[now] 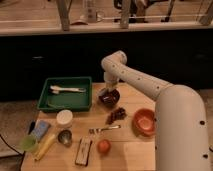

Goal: Wipe purple bowl with towel

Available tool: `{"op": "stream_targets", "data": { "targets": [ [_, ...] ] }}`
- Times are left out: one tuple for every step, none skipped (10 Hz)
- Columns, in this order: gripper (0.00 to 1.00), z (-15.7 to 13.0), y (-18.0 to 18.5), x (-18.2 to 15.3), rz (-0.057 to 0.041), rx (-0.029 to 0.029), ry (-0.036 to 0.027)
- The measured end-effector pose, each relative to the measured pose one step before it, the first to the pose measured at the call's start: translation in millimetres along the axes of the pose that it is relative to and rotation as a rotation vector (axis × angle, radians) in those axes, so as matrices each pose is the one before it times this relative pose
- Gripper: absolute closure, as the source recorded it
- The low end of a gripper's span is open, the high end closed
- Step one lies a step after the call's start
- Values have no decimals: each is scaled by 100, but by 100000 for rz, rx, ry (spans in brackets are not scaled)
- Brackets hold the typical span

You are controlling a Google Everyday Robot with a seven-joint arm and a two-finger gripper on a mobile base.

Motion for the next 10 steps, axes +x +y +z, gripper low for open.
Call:
{"op": "stream_targets", "data": {
  "targets": [
    [100,16,-24,37,425,247,-10],
    [100,158,-8,315,1703,-20,-370],
    [100,-64,153,770,1590,125,-9],
    [100,-2,209,807,1383,77,183],
    [100,10,269,878,1868,-3,34],
    [100,186,139,332,1328,-225,-198],
    [100,180,288,534,1503,-298,-377],
    [100,196,384,1192,1689,-57,725],
    [100,149,-45,224,336,366,207],
    [100,335,-204,-142,13,181,-68]
  ]
}}
